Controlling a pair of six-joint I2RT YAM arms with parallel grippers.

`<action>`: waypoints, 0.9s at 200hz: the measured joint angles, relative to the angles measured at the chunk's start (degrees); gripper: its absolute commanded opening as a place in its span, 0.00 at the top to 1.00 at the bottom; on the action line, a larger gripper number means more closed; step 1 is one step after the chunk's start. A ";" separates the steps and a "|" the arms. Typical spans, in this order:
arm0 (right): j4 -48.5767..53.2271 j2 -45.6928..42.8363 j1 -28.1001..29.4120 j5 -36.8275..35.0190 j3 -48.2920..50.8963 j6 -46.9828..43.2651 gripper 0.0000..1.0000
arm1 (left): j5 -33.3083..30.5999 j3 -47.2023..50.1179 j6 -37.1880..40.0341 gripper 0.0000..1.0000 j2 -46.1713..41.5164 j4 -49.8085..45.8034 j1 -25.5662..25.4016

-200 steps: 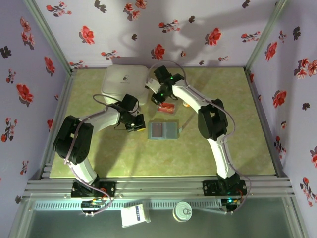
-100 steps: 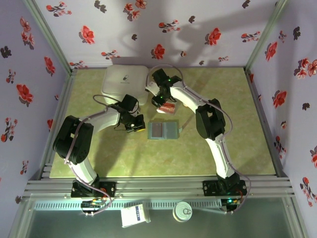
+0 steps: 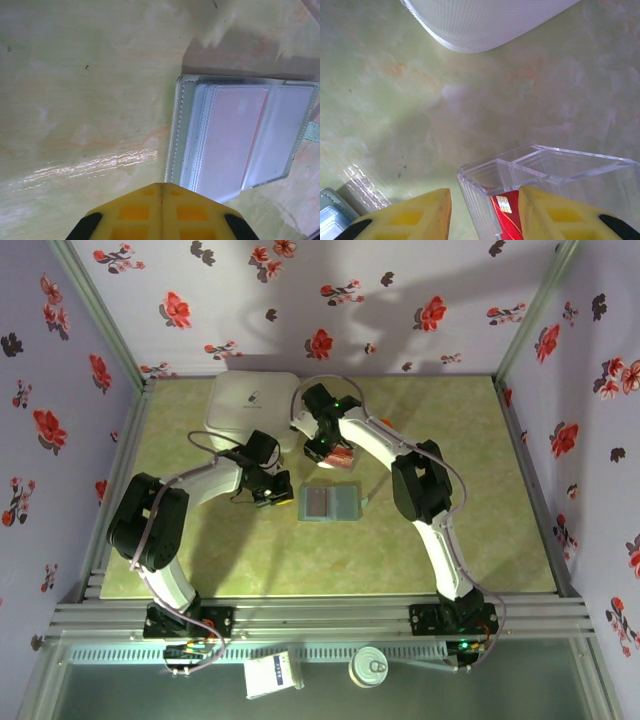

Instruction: Take the credit cards out of the card holder

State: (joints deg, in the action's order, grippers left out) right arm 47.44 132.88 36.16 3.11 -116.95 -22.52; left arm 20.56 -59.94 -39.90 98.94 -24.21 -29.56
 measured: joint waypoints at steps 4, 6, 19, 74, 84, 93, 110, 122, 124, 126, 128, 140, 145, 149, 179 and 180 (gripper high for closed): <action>0.00 0.02 0.00 -0.20 0.00 -0.04 0.57 | 0.00 0.00 0.00 0.97 0.00 0.00 0.00; 0.00 0.02 0.00 -0.24 0.00 -0.13 0.57 | 0.00 0.00 0.00 0.97 0.00 0.00 0.00; 0.02 0.09 0.02 -0.81 0.00 -0.39 0.56 | 0.00 0.00 0.00 0.97 0.00 0.00 0.00; 0.44 1.18 0.35 -1.90 -0.11 -1.27 0.57 | 0.00 0.00 0.00 0.97 0.00 0.04 0.00; 0.46 1.18 0.44 -1.90 -0.11 -1.44 0.57 | 0.00 0.00 0.00 0.97 0.00 0.11 0.00; 0.48 1.22 0.61 -1.88 -0.11 -1.49 0.58 | 0.00 0.00 0.00 0.97 0.00 0.17 0.00; 0.70 1.31 0.66 -1.81 -0.28 -1.97 0.60 | 0.00 0.00 0.00 0.97 0.00 0.17 0.00; 1.03 1.44 0.70 -1.62 -0.42 -2.60 0.61 | 0.00 0.00 0.00 0.97 0.00 0.17 0.00; 1.11 1.49 0.70 -1.60 -0.44 -2.75 0.61 | 0.00 0.00 0.00 0.97 0.00 0.17 0.00; 1.18 1.51 0.72 -1.53 -0.44 -2.80 0.61 | 0.00 0.00 0.00 0.97 0.00 0.17 0.00; 1.27 1.51 0.74 -1.46 -0.44 -2.89 0.61 | 0.00 0.00 0.00 0.97 0.00 0.17 0.00; 2.14 1.75 1.01 -0.92 -0.44 -3.41 0.62 | 0.00 0.00 0.00 0.97 0.00 0.17 0.00; 2.47 1.86 1.16 -0.70 -0.44 -3.72 0.62 | 0.00 0.00 0.00 0.97 0.00 0.17 0.00; 2.75 1.99 1.31 -0.48 -0.44 -3.98 0.62 | 0.00 0.00 0.00 0.97 0.00 0.17 0.00; 4.39 2.14 2.01 1.38 -0.44 -5.84 0.63 | 0.00 0.00 0.00 0.97 0.11 0.20 0.00; 4.44 2.14 2.03 1.42 -0.44 -5.88 0.63 | 0.00 0.00 0.00 0.97 0.11 0.20 0.00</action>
State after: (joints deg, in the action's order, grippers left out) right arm 51.88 135.02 38.20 4.54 -117.38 -28.40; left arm 20.56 -59.94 -39.90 99.04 -24.01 -29.56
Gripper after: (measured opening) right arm 0.372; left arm 0.037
